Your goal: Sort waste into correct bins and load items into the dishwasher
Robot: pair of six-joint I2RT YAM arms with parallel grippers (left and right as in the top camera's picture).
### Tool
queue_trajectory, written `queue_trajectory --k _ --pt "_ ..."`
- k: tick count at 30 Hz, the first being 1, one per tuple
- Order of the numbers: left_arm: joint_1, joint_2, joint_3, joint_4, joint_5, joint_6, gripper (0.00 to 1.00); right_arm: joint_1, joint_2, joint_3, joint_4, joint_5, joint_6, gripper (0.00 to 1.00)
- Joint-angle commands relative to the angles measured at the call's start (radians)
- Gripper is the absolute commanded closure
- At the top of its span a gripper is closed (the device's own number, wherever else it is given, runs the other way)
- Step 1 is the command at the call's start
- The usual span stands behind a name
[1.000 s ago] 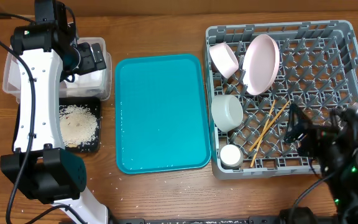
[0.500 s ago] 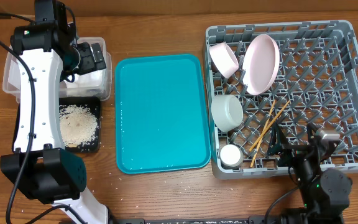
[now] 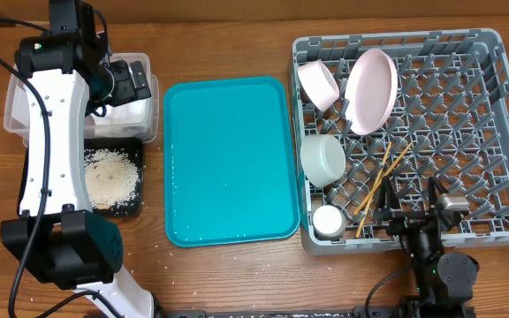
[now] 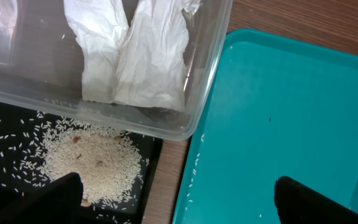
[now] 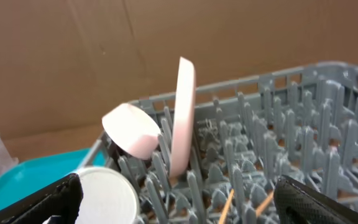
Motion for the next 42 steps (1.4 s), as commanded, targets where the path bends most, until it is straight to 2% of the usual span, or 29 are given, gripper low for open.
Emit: queue_trajectory --k 1,37,40,42 --pt "-0.001 -0.002 0.020 0.000 0.000 0.012 0.00 -0.008 -0.012 -0.012 0.003 0.029 -0.007 0.00" --pt "-0.002 -0.019 0.020 0.001 -0.026 0.019 0.00 -0.008 -0.012 -0.012 0.002 0.032 -0.006 0.00" --pt "-0.005 -0.066 0.013 0.065 -0.008 0.022 0.00 -0.008 -0.012 -0.012 0.002 0.032 -0.007 0.00" --pt "-0.013 -0.127 -0.030 0.183 0.058 0.090 0.00 -0.008 -0.012 -0.012 0.002 0.032 -0.006 0.00"
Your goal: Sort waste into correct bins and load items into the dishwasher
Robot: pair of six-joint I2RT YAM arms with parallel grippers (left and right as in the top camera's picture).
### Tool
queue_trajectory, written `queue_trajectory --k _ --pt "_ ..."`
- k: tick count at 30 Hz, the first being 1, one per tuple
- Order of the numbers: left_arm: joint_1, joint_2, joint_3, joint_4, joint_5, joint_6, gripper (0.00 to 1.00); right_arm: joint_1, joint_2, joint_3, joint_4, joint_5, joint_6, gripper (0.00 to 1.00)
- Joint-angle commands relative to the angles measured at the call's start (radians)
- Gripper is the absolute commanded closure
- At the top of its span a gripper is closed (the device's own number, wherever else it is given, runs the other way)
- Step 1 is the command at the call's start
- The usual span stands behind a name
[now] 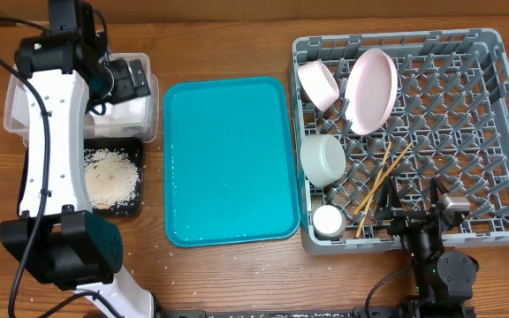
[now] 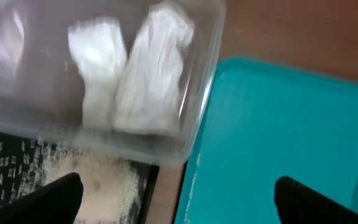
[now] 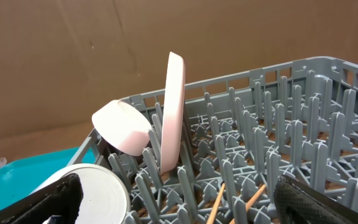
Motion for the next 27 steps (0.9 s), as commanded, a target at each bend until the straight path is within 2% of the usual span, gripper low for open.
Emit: queue_trajectory --k 1,3,6,14,22,25,27 --pt "-0.018 -0.155 -0.063 0.174 0.096 0.134 0.00 -0.003 -0.012 -0.010 0.008 0.009 -0.006 0.00" --pt "-0.030 -0.234 -0.152 0.285 0.124 0.193 0.00 -0.003 -0.012 -0.010 0.008 0.009 -0.007 0.00" --pt "-0.038 -0.384 -0.337 0.442 0.123 0.218 0.00 -0.003 -0.012 -0.010 0.008 0.009 -0.006 0.00" --pt "-0.019 -0.844 -0.962 0.782 0.108 0.217 0.00 -0.003 -0.012 -0.010 0.008 0.009 -0.006 0.00" --pt "-0.020 -1.240 -1.583 1.268 0.107 0.168 0.00 -0.003 -0.012 -0.010 0.008 0.009 -0.006 0.00" --pt "-0.020 -1.325 -1.715 1.362 0.103 0.169 0.00 -0.003 -0.012 -0.010 0.008 0.009 -0.006 0.00" --pt "-0.022 -1.387 -1.772 1.360 0.083 0.169 0.00 -0.003 -0.012 -0.010 0.008 0.009 -0.006 0.00"
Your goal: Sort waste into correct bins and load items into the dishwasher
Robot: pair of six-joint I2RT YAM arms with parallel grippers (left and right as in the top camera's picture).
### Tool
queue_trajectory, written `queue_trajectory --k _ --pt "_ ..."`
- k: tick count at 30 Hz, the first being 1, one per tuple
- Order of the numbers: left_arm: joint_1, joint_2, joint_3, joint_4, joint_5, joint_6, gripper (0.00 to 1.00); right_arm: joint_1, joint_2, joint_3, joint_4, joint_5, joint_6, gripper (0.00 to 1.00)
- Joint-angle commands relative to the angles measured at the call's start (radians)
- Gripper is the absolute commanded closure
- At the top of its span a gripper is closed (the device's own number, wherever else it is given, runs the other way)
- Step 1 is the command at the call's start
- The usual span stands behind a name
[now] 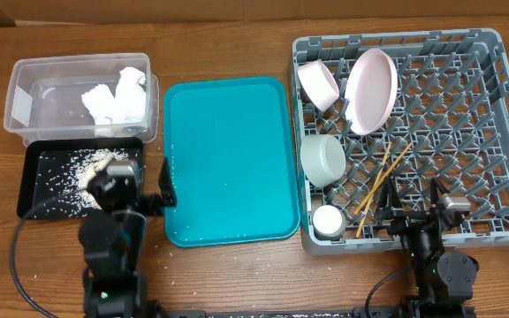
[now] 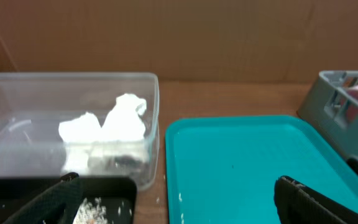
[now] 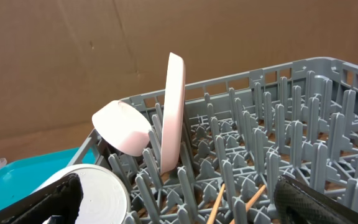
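White crumpled tissues [image 1: 113,102] lie in the clear plastic bin [image 1: 34,79] at the back left. In front of it a black tray [image 1: 42,199] holds spilled rice [image 1: 91,168]. The teal tray [image 1: 228,159] in the middle is bare. The grey dish rack [image 1: 502,115] holds a pink bowl [image 1: 318,84], a pink plate [image 1: 371,90], a pale green cup [image 1: 322,159], a small white cup [image 1: 330,221] and wooden chopsticks [image 1: 380,181]. My left gripper [image 2: 179,199] sits low at the front left, open and holding nothing. My right gripper [image 3: 179,199] is open at the rack's near edge.
A few rice grains [image 1: 177,249] are scattered on the wooden table beside the teal tray's near left corner. A cardboard wall [image 2: 179,37] stands behind the table. The rack's upright prongs [image 3: 260,155] rise right in front of the right gripper.
My left arm was raised over the clear bin, looking down into it. It now sits low at the table's front left, looking level across the black tray and teal tray. The right arm is unchanged.
My left gripper hung open above the clear bin with the tissues lying inside, first steady, then blurred in motion. Now that arm is down at the front edge. The right gripper shifted slightly at first, then stayed open at the rack's near side.
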Motion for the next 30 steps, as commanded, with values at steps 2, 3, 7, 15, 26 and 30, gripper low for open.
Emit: queue_trajectory --k 2,3,7,15,26,30 --pt "0.004 -0.161 -0.121 0.009 -0.026 -0.010 0.00 -0.003 -0.010 -0.010 0.008 0.009 -0.006 0.00" --pt "0.004 -0.178 -0.130 0.009 -0.026 -0.010 0.00 -0.003 -0.010 -0.010 0.008 0.009 -0.006 0.00" --pt "-0.002 -0.288 -0.176 -0.051 -0.045 -0.010 0.00 -0.003 -0.010 -0.010 0.008 0.009 -0.006 0.00" --pt "-0.040 -0.491 -0.209 -0.233 -0.093 0.001 0.00 -0.003 -0.010 -0.010 0.008 0.009 -0.006 0.00" --pt "-0.044 -0.546 -0.209 -0.231 -0.094 -0.003 0.00 -0.003 -0.010 -0.010 0.008 0.009 -0.006 0.00" --pt "-0.044 -0.545 -0.209 -0.231 -0.094 -0.003 0.00 -0.003 -0.010 -0.010 0.008 0.009 -0.006 0.00"
